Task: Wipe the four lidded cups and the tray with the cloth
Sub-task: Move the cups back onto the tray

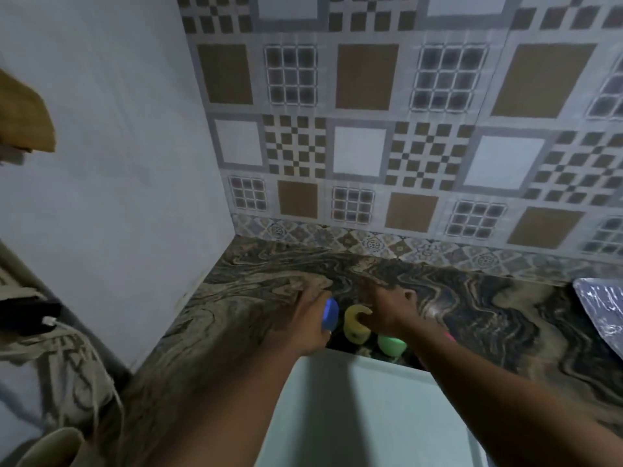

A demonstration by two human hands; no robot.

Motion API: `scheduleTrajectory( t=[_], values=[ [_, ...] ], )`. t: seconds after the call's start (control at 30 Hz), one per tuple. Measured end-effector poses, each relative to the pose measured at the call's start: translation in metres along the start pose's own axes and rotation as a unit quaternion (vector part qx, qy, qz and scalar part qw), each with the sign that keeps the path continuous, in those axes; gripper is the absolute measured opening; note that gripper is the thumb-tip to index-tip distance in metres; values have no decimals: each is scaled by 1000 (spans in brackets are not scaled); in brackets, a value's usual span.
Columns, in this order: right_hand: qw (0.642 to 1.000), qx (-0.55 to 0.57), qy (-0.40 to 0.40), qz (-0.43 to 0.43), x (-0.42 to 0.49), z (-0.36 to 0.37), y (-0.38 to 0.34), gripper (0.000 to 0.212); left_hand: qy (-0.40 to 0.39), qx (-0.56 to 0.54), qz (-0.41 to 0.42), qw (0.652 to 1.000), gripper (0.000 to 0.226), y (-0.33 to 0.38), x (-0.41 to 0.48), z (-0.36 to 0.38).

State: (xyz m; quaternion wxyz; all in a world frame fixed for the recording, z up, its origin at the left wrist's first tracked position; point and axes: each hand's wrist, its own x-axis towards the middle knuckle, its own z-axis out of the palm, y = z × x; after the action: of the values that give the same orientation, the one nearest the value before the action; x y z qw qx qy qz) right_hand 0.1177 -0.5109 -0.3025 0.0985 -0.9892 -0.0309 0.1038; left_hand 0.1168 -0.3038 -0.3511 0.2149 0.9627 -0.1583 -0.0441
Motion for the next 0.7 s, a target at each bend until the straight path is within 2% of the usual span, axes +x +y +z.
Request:
scheduleTrajectory(
  t=[0.1,0.2,0.3,0.4,0.53,0.7],
  values=[
    [998,-57,-13,-14,6,19,-3,92,-40,53,5,998,97,-12,16,13],
    [997,-76,-15,-11,13,36,-7,90,-94,73,-1,993,100,-18,29,19],
    [996,-89,-11,-5,15,40,-13,78,-141,67,-7,988,88,-16,37,17],
    [997,-78,8,7,16,42,-14,74,-122,69,4,990,75,-14,39,15],
    [998,-60,27,13,12,37,-16,80,-92,71,43,992,62,-10,35,4],
    [997,-40,56,18,-11,21,-23,84,-117,-5,69,991,54,-10,22,-21]
  ],
)
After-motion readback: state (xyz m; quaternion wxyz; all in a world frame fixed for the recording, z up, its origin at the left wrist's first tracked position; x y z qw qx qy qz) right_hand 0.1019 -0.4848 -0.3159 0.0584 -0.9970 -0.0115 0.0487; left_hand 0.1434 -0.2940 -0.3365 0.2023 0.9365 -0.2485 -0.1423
